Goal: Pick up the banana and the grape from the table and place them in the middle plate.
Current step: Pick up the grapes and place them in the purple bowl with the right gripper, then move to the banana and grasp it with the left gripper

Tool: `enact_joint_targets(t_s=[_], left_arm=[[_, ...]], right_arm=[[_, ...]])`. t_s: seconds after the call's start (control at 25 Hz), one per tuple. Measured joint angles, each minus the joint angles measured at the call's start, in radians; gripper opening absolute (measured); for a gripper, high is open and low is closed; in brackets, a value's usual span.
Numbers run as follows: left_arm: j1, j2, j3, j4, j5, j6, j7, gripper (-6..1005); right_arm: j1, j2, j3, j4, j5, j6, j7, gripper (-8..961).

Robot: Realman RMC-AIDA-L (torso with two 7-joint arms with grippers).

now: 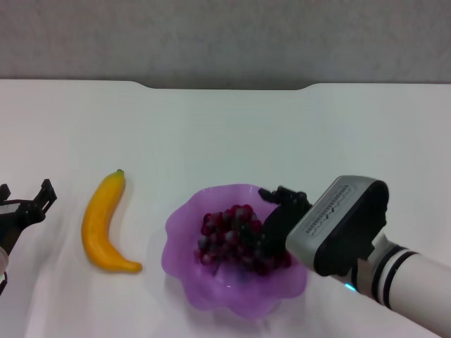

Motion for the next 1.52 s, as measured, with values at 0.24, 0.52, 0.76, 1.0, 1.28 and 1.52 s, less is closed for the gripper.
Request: enact_joint_targets(t_s=[0.24,0.52,0.76,1.0,1.28,1.52], left_arm=[[0.000,0.000,0.000,0.000,0.000,0.000,0.000,835],[0.006,-0.005,0.002,-0.006,-0.024,0.006,0.000,835],[0.002,-0.005,0.006,-0.008,-0.024,0.006,-0.001,835],[0.000,-0.009,0.006,-0.010,-0.024,0.006,-0.004,836],[0.000,-0.011,0.011,-0.019,-0.024,0.008,-0.037,836],[-0.014,-0.010,0.014,-0.022,-0.015,0.001,-0.032,836]], right_arm=[[-0.031,0.001,-0.031,-0.053,0.001,-0.268,0.007,629],[-0.071,0.002,-0.078,-0.308,0.000,-0.803,0.099,883],[-0.019,0.002,-0.080,-0.537,0.002,-1.009,0.334,893],[0.086,0.004,-0.068,-0.772,0.021,-1.015,0.603,892],[0.105,0.008,-0.072,-0.857,0.080,-1.034,0.676,892],[0.126,0.009,-0.088,-0.869,0.112,-0.963,0.682,892]])
